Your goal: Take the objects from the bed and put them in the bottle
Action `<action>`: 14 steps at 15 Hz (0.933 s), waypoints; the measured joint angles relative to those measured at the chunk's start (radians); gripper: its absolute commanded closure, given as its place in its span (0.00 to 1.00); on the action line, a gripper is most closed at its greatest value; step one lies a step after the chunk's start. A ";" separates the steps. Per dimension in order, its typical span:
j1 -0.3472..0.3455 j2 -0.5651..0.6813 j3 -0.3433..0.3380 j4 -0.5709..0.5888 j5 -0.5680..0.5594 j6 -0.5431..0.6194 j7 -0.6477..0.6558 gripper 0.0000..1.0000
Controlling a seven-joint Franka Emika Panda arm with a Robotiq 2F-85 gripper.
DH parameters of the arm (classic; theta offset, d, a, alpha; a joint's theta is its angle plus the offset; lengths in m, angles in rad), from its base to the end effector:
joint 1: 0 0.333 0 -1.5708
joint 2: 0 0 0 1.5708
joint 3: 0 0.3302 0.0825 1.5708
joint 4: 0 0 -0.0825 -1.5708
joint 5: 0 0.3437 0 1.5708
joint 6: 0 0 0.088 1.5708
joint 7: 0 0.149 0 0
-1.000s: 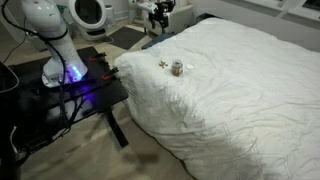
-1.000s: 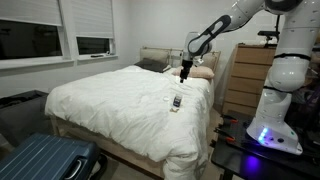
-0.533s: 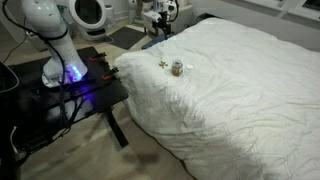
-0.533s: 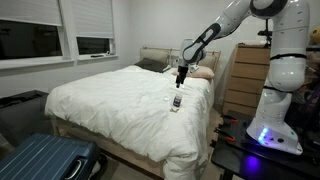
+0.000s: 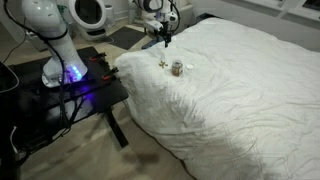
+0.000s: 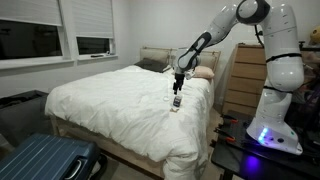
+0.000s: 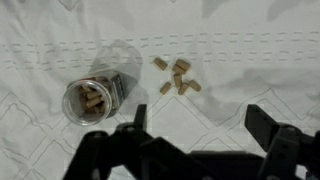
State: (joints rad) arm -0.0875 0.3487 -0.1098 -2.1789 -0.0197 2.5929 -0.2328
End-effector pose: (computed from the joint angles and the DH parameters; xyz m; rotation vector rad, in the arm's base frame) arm 0.5428 -0.1084 0.2399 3.0778 0.0920 0.0852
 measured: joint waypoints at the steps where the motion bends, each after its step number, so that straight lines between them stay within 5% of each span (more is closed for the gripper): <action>1: -0.002 0.016 0.006 0.007 0.001 0.000 0.000 0.00; 14: -0.024 0.159 0.016 0.053 -0.005 -0.001 0.002 0.00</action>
State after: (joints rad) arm -0.1120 0.5076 -0.0940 -2.1254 -0.0242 2.5922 -0.2307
